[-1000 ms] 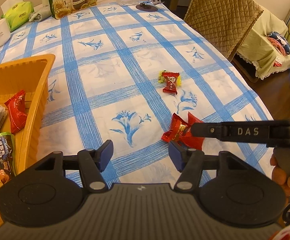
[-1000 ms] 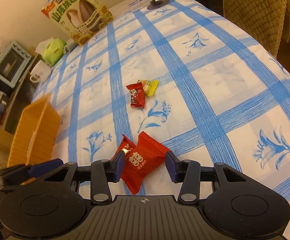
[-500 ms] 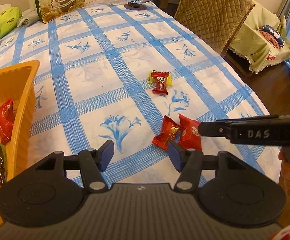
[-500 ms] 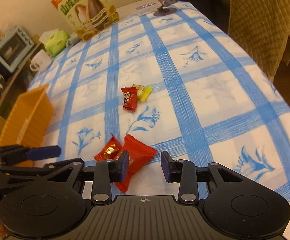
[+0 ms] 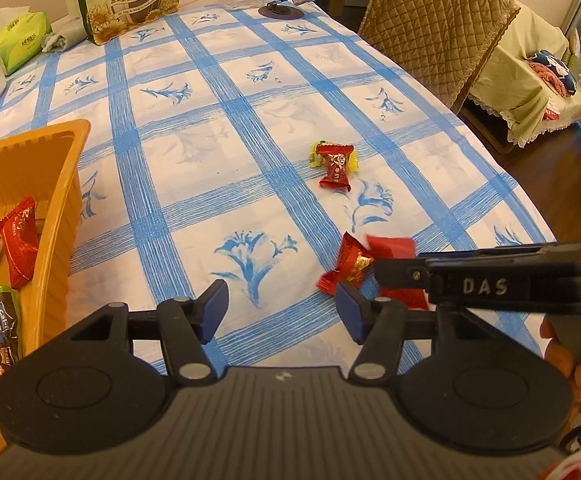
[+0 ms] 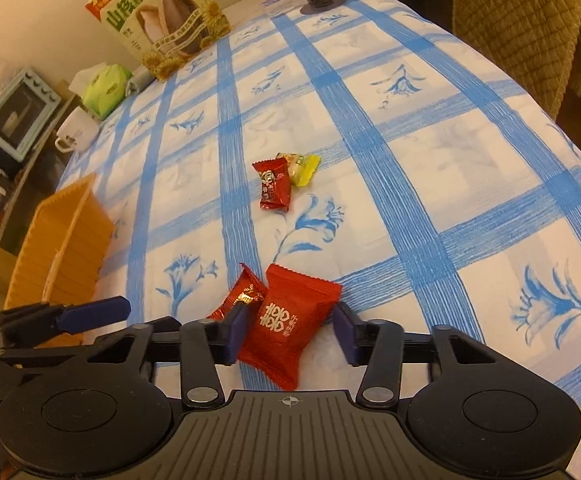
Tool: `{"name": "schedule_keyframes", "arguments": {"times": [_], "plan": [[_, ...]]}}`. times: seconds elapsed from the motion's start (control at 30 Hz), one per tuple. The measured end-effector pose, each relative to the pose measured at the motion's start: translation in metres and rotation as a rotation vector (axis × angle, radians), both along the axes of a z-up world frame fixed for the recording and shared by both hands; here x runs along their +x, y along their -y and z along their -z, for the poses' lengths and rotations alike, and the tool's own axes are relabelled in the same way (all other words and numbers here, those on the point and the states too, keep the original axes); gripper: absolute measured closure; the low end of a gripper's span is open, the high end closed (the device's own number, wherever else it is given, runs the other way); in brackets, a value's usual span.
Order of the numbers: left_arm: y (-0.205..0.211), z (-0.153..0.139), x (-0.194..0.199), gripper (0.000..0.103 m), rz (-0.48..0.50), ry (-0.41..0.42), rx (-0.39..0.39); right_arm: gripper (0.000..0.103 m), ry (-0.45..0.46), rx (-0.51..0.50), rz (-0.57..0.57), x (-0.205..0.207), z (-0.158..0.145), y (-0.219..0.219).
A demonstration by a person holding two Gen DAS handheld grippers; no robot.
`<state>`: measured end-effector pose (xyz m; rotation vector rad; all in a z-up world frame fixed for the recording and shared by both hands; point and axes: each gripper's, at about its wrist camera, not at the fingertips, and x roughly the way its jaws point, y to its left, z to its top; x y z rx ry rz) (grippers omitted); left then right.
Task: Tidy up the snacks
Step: 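Grasp the small red-gold candy with the left tool while right holds red packet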
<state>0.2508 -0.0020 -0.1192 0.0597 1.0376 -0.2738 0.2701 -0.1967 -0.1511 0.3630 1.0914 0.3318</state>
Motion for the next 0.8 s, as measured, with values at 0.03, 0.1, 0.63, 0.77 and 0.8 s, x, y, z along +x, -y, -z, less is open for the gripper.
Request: {"name": "schedule_keyframes", "arguments": {"times": [0.03, 0.1, 0.63, 0.77, 0.8], "plan": [[0.001, 0.0, 0.001, 0.046, 0.002, -0.001, -0.001, 0.067, 0.01, -0.026, -0.021, 0.0, 0.0, -0.002], [0.004, 0.002, 0.001, 0.046, 0.011, -0.003, -0.004, 0.073, 0.027, -0.066, -0.059, -0.002, 0.0, -0.005], [0.047, 0.024, 0.01, 0.057, 0.198, 0.034, 0.045, 0.077, 0.085, -0.113, 0.02, -0.012, -0.012, 0.052], [0.052, 0.03, 0.014, 0.066, 0.217, 0.029, 0.067, 0.077, 0.08, -0.104, 0.053, -0.018, -0.015, 0.065], [0.053, 0.03, 0.014, 0.066, 0.219, 0.029, 0.069, 0.077, 0.079, -0.102, 0.06, -0.02, -0.015, 0.068]]}}
